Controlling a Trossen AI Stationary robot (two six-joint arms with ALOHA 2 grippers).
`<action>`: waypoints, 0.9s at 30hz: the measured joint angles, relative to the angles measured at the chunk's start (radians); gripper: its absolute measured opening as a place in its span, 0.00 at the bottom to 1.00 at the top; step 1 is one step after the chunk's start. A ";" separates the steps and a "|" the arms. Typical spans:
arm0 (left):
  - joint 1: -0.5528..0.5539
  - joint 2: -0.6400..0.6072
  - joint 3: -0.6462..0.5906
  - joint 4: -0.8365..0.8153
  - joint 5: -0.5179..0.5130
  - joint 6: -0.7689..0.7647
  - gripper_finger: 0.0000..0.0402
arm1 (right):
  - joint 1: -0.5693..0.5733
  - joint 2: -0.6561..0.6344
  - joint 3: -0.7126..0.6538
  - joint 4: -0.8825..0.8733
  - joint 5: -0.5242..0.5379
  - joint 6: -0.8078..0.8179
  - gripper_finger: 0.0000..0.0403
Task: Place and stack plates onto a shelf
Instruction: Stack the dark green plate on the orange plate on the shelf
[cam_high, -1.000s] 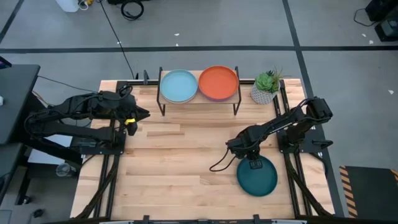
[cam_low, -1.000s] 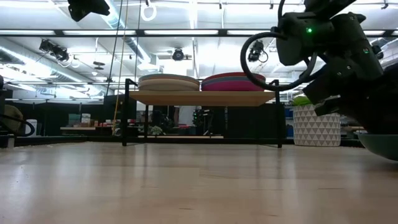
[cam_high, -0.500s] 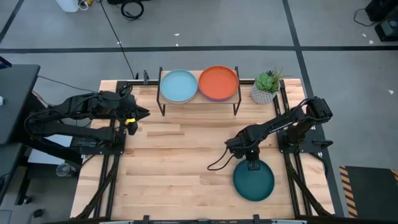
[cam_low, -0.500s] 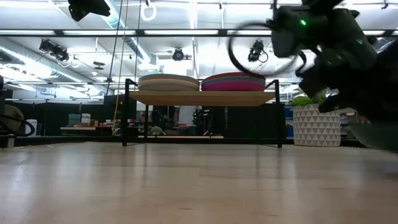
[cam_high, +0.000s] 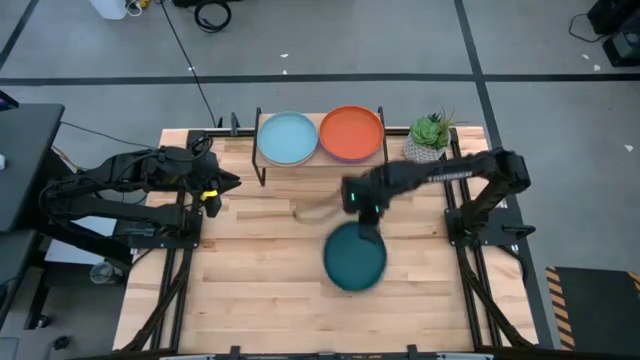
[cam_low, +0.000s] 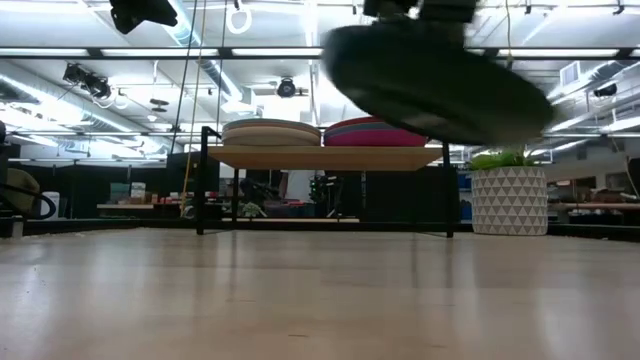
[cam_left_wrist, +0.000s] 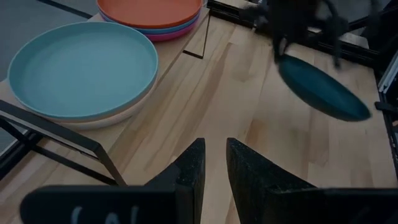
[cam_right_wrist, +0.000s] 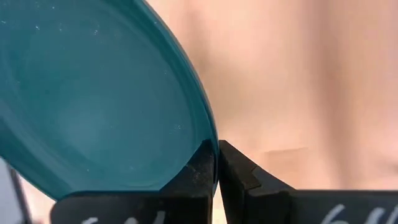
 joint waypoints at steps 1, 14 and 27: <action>0.000 0.000 0.000 0.000 0.000 0.000 0.18 | -0.027 0.000 0.041 -0.023 0.017 0.000 0.04; 0.000 0.000 0.000 0.000 0.000 -0.012 0.18 | -0.362 0.000 0.498 -0.209 0.193 0.214 0.04; 0.000 0.000 0.000 0.000 0.000 -0.065 0.18 | -0.650 0.000 0.539 -0.304 0.185 0.376 0.04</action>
